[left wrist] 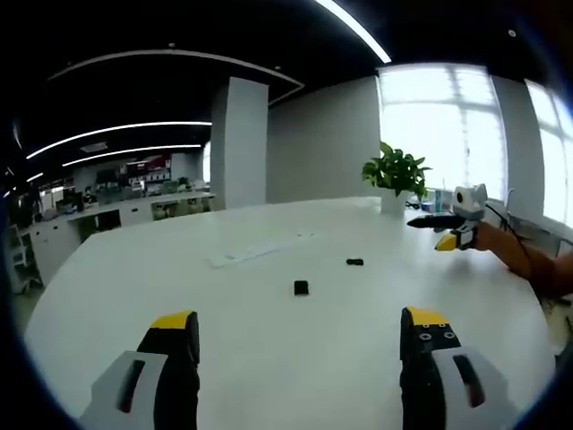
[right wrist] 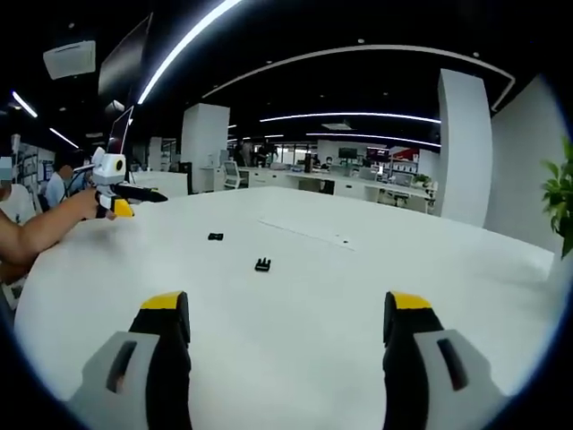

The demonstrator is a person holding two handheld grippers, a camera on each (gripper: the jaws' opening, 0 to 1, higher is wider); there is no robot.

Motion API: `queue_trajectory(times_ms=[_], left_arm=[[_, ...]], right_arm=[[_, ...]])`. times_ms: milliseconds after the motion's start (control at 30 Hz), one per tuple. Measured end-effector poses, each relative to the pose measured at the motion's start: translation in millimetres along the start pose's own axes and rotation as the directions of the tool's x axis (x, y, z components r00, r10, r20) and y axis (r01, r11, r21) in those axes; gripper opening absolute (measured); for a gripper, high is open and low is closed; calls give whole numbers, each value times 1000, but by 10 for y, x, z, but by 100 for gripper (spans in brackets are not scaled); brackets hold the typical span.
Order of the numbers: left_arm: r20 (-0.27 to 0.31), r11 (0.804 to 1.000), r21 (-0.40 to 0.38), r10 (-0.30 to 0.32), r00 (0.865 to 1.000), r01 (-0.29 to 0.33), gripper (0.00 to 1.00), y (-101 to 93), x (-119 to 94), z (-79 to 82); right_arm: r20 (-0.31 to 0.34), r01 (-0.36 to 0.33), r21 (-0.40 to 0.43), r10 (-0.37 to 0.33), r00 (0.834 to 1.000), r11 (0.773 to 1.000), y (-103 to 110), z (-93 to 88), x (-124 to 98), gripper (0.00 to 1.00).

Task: Snap the two parts of the plastic buckle together until the buckle closes and remains connected.

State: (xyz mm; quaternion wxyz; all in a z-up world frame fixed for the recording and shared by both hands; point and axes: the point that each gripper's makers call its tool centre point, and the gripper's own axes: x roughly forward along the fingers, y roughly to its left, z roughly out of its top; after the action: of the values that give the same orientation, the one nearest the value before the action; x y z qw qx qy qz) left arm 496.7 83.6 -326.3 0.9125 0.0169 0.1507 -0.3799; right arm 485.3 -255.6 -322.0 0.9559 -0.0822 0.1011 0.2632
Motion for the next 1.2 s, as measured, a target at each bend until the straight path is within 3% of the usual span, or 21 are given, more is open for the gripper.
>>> queue_trajectory(times_ms=[167, 233, 333, 533, 633, 800, 1067, 1200], left_arm=[[-5, 999, -35, 2, 1000, -2, 95, 34, 2, -54], [10, 997, -79, -1, 1000, 2, 96, 68, -13, -50], [16, 997, -82, 5, 1000, -4, 95, 85, 0, -54], [-2, 998, -62, -9, 1000, 9, 95, -40, 70, -100], [-25, 999, -45, -27, 999, 26, 95, -128, 124, -141], [-62, 1000, 10, -20, 998, 21, 95, -157, 180, -200], [-47, 1000, -27, -16, 999, 14, 95, -83, 184, -211], [-2, 995, -96, -40, 999, 39, 94, -116, 178, -158]], right_arm=[[-20, -18, -15, 17, 1000, 1000, 100, -44, 23, 89], [-23, -17, -15, 17, 1000, 1000, 95, -51, 20, 90], [-16, 7, -17, -7, 1000, 1000, 40, -45, -3, 91], [-7, 10, -10, -10, 1000, 1000, 67, -36, 5, 90], [-41, 1, -33, -3, 999, 999, 119, -117, 31, 89], [-31, 20, 2, -20, 999, 1000, 21, -117, -3, 88], [-37, 27, 32, -26, 999, 999, -12, -179, 6, 88], [-43, 31, 29, -29, 999, 999, -17, -188, 4, 88]])
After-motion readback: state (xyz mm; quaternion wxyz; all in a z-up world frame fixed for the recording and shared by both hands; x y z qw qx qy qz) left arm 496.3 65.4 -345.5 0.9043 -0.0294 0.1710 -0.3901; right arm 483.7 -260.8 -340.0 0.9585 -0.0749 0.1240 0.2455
